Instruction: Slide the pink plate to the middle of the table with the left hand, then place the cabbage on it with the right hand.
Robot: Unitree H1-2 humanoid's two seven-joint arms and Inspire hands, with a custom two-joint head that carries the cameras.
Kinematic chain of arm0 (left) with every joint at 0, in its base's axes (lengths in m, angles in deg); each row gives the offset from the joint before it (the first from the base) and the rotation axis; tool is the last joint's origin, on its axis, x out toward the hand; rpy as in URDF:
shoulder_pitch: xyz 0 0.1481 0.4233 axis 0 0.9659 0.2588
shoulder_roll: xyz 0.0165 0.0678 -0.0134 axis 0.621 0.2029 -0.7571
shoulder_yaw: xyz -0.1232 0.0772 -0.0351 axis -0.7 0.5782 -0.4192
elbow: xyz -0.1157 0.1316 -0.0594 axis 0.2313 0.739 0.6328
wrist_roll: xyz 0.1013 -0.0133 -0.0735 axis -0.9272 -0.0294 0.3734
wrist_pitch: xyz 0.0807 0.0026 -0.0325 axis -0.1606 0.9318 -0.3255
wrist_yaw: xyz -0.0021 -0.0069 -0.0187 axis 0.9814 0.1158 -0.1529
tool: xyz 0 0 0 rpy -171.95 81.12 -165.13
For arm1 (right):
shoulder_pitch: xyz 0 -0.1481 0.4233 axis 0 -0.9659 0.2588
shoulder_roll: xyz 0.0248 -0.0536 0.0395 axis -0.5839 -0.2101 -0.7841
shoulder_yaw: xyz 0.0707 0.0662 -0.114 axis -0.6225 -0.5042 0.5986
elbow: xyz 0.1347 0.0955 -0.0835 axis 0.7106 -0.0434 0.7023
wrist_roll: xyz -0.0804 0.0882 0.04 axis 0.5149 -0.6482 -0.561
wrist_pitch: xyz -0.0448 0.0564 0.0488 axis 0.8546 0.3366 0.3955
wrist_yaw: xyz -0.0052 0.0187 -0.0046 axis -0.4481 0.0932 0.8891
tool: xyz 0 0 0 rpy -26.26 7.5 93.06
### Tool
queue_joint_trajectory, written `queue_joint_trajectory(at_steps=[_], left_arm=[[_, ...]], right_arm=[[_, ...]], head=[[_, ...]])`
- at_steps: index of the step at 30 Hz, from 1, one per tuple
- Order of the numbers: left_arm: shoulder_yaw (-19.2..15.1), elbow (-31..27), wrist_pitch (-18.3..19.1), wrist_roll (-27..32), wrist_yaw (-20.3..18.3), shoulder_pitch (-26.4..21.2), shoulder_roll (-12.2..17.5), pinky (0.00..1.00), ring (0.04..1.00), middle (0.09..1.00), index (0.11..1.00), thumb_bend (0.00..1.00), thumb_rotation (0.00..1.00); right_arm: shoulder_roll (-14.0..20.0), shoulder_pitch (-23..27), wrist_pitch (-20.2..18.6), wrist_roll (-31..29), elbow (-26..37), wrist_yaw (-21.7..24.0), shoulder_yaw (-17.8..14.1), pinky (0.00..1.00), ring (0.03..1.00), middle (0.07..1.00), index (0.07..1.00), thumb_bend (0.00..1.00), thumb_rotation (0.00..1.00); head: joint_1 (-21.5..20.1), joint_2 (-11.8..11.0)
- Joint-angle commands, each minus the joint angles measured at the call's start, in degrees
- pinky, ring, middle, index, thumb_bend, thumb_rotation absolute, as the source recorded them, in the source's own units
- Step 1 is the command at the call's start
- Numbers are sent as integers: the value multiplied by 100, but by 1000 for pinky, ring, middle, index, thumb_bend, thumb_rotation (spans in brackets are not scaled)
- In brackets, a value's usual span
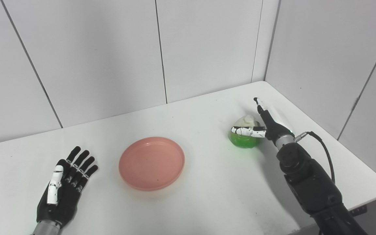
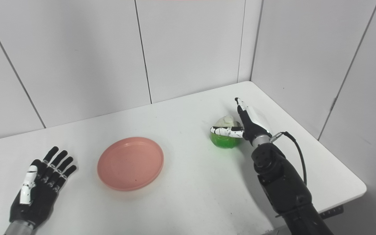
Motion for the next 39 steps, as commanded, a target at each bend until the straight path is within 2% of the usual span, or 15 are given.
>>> queue_joint_trajectory(at_steps=[1,13,19,28,30,31,35,37,38,39], left_arm=[[-16,219,207,-49,56,228,101,871,900,908,897,470,819],[-13,177,224,-45,59,248,105,878,905,912,900,483,814],[-30,43,328,-19,133,271,78,863,896,906,893,473,803],[6,118,259,-68,114,228,93,874,904,914,904,473,820],[2,105,269,-65,133,229,84,870,899,908,897,476,815],[-1,96,276,-59,138,232,79,867,896,905,894,477,809],[-6,34,319,-34,144,247,65,860,894,905,895,474,806],[-7,-4,356,-20,150,255,62,866,900,911,899,475,804],[-8,-19,367,-19,159,258,59,867,901,911,899,475,804],[-9,-29,374,-19,165,261,58,868,901,911,898,473,806]], right_arm=[[106,283,330,-35,43,-142,-9,896,1000,1000,1000,1000,534],[206,382,327,-216,-241,22,173,897,1000,1000,1000,1000,529],[340,390,233,-274,-210,292,309,874,994,1000,1000,1000,557],[411,477,226,-369,-355,479,394,916,994,1000,1000,1000,453],[377,489,196,-404,-365,409,347,876,937,956,984,1000,352],[370,487,262,-397,-384,342,341,841,898,917,945,1000,288],[340,497,388,-425,-442,197,325,612,654,681,729,939,43],[312,529,342,-373,-491,109,347,573,587,612,635,899,8],[299,548,310,-345,-519,67,364,571,583,608,629,897,6],[292,562,290,-329,-539,36,378,539,552,546,564,718,3]], head=[[6,7],[14,54],[17,83],[4,77],[6,85],[6,85],[17,105],[17,105],[17,105],[17,105]])
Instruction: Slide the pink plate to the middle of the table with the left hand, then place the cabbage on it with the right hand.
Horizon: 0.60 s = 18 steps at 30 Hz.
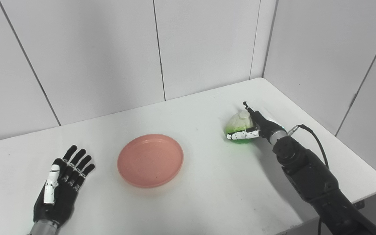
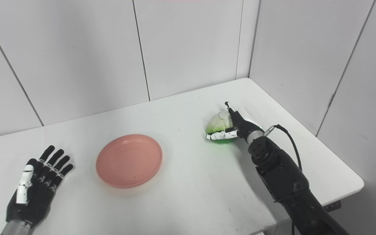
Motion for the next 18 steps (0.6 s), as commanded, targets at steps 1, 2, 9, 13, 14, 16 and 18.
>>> queue_joint_trajectory(at_steps=[1,2,9,13,14,16,18], left_arm=[[0,117,343,-25,132,191,37,869,901,910,897,471,807],[1,111,346,-28,135,191,38,870,901,910,897,472,809],[6,124,331,-30,129,190,39,875,902,909,899,475,808],[13,180,268,-53,118,178,38,881,904,912,902,469,824],[8,179,267,-50,126,179,32,877,902,911,901,470,823],[7,165,266,-55,143,183,22,873,902,910,898,469,819],[15,141,274,-57,142,190,17,869,899,908,895,475,813]], right_arm=[[-10,190,81,24,-14,-60,6,522,535,515,530,627,1],[-26,198,81,4,-33,-82,-2,455,484,482,519,568,0],[-68,217,138,-54,-99,-193,18,346,398,442,527,524,0],[-57,211,146,-42,-84,-203,38,340,397,445,524,524,0],[-63,205,155,-47,-75,-218,31,341,398,445,524,524,0],[-78,195,175,-63,-61,-256,10,344,401,445,524,524,0],[-99,186,167,-76,-41,-307,-16,348,402,443,526,524,0]], head=[[8,-1],[8,-1],[6,9],[35,20],[35,20],[72,30],[82,31]])
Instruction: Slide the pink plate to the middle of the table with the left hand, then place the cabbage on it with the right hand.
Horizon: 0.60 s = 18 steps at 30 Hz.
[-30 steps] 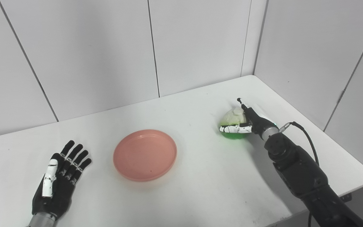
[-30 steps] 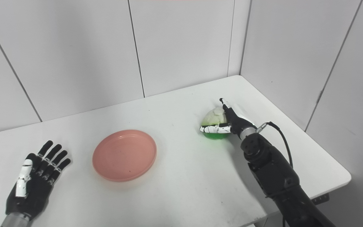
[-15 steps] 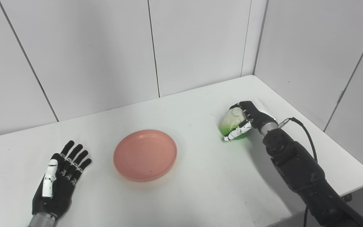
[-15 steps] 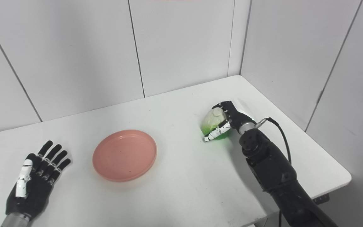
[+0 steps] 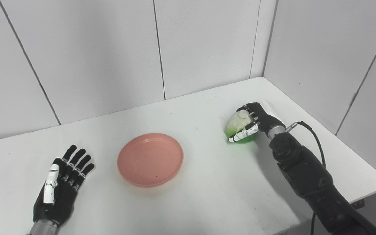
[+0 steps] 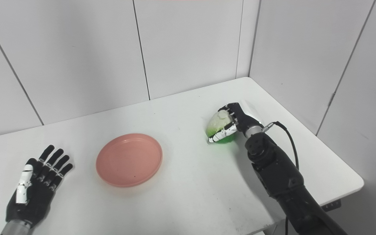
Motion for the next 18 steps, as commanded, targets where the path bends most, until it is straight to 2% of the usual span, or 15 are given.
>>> queue_joint_trajectory(at_steps=[1,8,15,18], left_arm=[[17,147,272,-56,126,172,17,869,899,908,896,479,809],[19,32,357,-14,135,191,-12,875,906,917,904,473,817],[11,-25,408,5,159,203,-48,892,918,928,916,458,829],[22,-17,392,12,156,202,-56,894,919,928,918,454,829]], right_arm=[[-2,132,150,4,41,-60,-33,350,405,445,526,524,0],[-44,96,114,-52,166,-124,-114,357,414,448,528,524,0],[-42,91,-34,26,596,-108,-149,344,404,444,531,523,0],[-29,98,33,36,743,-109,-156,335,394,441,532,523,0]], head=[[3,-5],[29,8],[77,6],[103,4]])
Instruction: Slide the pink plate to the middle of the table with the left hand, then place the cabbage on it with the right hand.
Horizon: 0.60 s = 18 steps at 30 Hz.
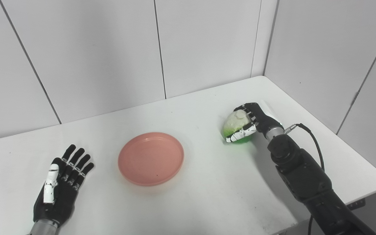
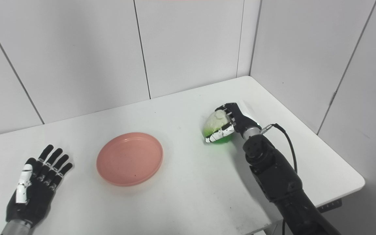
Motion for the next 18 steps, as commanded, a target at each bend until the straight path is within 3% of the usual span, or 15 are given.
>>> queue_joint_trajectory(at_steps=[1,11,18], left_arm=[[31,139,272,-41,101,147,-16,895,920,929,919,453,830],[89,-5,287,-63,245,184,-181,917,931,937,931,437,870],[225,-298,313,-268,545,263,-374,941,954,959,948,430,904]], right_arm=[[110,258,39,72,361,-43,-78,337,393,440,532,523,0],[-48,499,-244,107,1354,305,52,336,399,447,525,524,0],[-308,759,-72,114,1592,482,272,332,398,449,524,524,0]], head=[[33,-6],[334,-24],[786,-21]])
